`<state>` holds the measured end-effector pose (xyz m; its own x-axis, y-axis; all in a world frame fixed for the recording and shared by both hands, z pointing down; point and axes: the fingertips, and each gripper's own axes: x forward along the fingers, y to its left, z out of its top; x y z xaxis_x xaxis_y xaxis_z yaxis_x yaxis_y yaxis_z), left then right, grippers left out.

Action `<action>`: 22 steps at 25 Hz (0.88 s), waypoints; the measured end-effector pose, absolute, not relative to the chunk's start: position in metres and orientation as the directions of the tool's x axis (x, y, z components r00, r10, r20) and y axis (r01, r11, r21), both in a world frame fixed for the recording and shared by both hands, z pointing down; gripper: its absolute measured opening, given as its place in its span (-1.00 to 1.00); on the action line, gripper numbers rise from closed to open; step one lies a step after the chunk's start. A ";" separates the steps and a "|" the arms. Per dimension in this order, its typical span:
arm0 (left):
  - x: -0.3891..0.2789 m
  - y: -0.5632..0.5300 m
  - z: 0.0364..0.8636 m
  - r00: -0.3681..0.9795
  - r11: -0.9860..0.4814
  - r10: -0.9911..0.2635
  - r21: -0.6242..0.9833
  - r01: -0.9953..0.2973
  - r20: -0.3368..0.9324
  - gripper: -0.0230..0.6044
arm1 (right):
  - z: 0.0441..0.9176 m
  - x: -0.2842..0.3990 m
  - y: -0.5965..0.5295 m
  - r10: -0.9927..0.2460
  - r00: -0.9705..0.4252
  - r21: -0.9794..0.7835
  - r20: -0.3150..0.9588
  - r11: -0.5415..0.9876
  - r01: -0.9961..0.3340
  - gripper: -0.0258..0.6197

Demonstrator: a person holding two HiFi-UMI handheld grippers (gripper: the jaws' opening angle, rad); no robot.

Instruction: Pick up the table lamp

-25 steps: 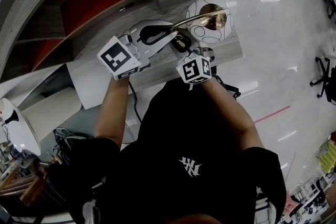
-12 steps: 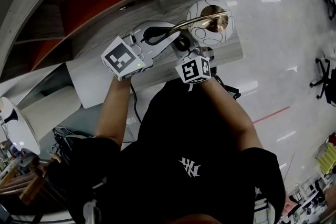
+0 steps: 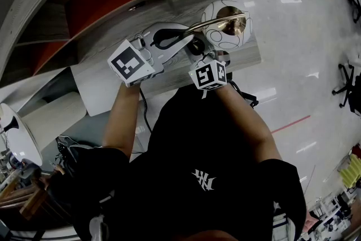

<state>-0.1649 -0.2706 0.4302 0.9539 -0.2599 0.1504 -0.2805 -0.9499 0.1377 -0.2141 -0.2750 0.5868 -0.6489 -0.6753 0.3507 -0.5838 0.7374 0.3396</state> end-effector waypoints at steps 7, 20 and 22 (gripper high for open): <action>-0.168 -0.268 0.434 0.950 -0.954 -0.263 0.104 -0.283 0.167 -0.90 | 0.585 -0.215 -0.275 -0.678 -0.646 0.355 0.351 0.735 -0.578 -0.75; -0.163 -0.267 0.430 0.950 -0.950 -0.279 0.102 -0.294 0.138 -0.90 | 0.582 -0.213 -0.272 -0.681 -0.649 0.383 0.340 0.730 -0.566 -0.78; -0.162 -0.267 0.428 0.951 -0.951 -0.279 0.097 -0.293 0.136 -0.90 | 0.580 -0.212 -0.272 -0.682 -0.648 0.389 0.337 0.728 -0.564 -0.78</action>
